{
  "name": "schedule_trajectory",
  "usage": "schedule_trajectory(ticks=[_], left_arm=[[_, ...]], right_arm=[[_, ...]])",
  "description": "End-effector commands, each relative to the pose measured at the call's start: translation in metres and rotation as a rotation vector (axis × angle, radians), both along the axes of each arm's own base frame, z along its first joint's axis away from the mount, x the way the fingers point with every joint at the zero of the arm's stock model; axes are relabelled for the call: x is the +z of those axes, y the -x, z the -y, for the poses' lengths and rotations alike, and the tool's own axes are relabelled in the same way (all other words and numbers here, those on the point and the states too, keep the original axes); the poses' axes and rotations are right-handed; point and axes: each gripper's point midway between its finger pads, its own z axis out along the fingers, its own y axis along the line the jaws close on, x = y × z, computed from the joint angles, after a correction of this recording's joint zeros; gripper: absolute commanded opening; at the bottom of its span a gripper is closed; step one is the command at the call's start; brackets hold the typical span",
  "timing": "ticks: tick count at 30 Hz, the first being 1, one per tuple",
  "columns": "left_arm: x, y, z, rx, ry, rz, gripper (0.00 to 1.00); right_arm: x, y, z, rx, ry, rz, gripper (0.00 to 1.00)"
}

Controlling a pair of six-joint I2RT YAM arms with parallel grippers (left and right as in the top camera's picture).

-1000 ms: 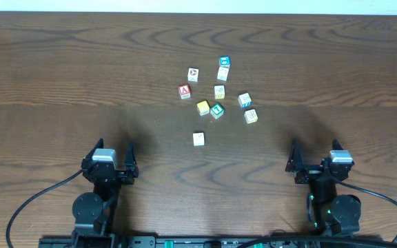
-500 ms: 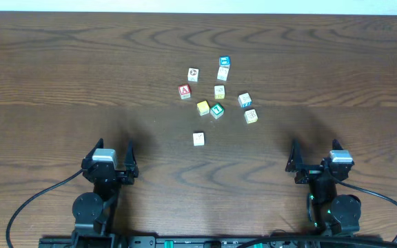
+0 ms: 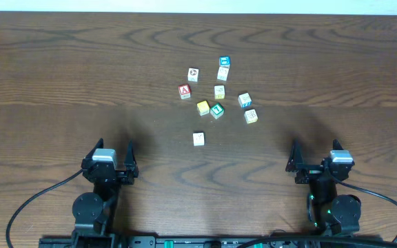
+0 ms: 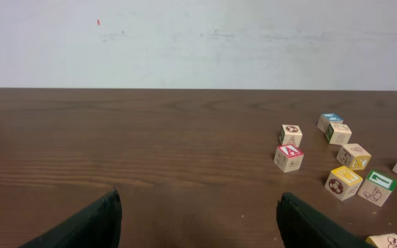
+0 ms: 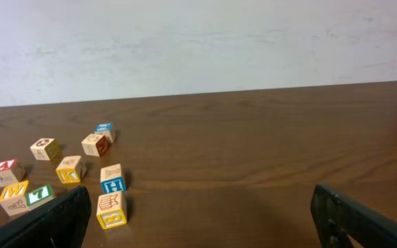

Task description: Lift 5 blocks

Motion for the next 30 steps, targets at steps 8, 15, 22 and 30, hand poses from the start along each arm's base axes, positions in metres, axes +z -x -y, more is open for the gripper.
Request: schedule_trajectory(ticks=[8, 15, 22, 30], left_arm=[[-0.014, 0.001, 0.002, -0.011, 0.007, -0.048, 0.73], [-0.014, 0.001, 0.002, -0.011, 0.007, -0.048, 0.73], [-0.014, 0.001, 0.002, -0.011, 0.007, -0.048, 0.72], [-0.014, 0.001, 0.002, -0.011, 0.007, -0.048, 0.73]], right_arm=[[-0.001, 0.002, -0.025, 0.146, 0.003, 0.000, 0.99], [-0.002, 0.001, -0.012, 0.074, 0.009, -0.005, 0.99], [-0.001, 0.003, -0.027, 0.164, 0.032, -0.001, 0.99], [0.023, 0.008, -0.035, 0.210, 0.075, 0.025, 0.99]])
